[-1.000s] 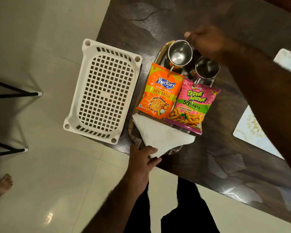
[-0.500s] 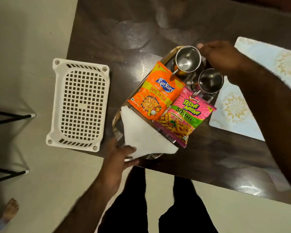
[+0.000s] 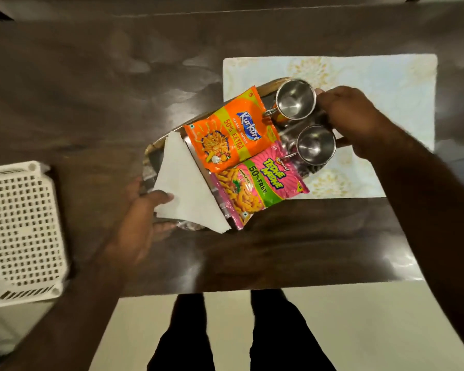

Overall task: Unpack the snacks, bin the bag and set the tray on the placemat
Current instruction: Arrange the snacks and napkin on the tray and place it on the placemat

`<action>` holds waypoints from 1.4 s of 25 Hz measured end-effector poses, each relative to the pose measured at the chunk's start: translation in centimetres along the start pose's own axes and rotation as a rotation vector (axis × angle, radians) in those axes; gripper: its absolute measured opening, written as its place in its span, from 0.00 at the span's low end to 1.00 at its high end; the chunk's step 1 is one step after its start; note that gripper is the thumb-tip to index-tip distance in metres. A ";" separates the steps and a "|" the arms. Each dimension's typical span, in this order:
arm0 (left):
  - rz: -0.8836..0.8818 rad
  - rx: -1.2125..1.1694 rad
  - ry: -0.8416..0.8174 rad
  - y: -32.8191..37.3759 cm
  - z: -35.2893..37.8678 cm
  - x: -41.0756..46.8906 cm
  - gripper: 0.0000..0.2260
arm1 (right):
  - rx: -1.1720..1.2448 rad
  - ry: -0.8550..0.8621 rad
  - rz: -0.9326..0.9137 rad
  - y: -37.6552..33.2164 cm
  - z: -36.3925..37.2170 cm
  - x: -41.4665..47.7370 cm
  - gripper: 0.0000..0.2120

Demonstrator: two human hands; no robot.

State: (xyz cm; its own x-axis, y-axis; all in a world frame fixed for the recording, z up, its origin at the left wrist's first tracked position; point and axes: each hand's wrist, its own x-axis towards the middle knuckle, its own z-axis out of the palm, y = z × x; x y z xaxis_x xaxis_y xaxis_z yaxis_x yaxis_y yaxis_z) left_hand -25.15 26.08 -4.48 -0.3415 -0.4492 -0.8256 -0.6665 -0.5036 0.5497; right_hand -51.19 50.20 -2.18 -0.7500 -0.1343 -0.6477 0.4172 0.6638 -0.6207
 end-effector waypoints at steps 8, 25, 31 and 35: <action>0.065 0.245 -0.108 3.0 13.7 3.6 0.20 | 0.145 0.117 0.148 7.2 -11.1 3.0 0.12; 0.159 0.435 -0.091 3.8 20.9 5.4 0.32 | 0.228 0.175 0.203 13.3 -14.8 6.7 0.10; 0.198 0.436 -0.128 3.0 20.3 5.4 0.35 | 0.254 0.208 0.115 14.8 -14.3 7.7 0.02; 0.186 0.426 -0.102 2.9 20.3 5.5 0.36 | 0.251 0.211 0.089 14.7 -14.4 8.4 0.03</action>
State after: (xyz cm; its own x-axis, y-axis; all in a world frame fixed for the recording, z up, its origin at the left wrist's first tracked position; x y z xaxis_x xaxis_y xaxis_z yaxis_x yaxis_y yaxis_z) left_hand -42.44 37.14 -10.00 -0.5303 -0.4172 -0.7381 -0.7929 -0.0640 0.6059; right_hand -58.70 69.46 -10.37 -0.7838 0.0889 -0.6146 0.5794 0.4608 -0.6723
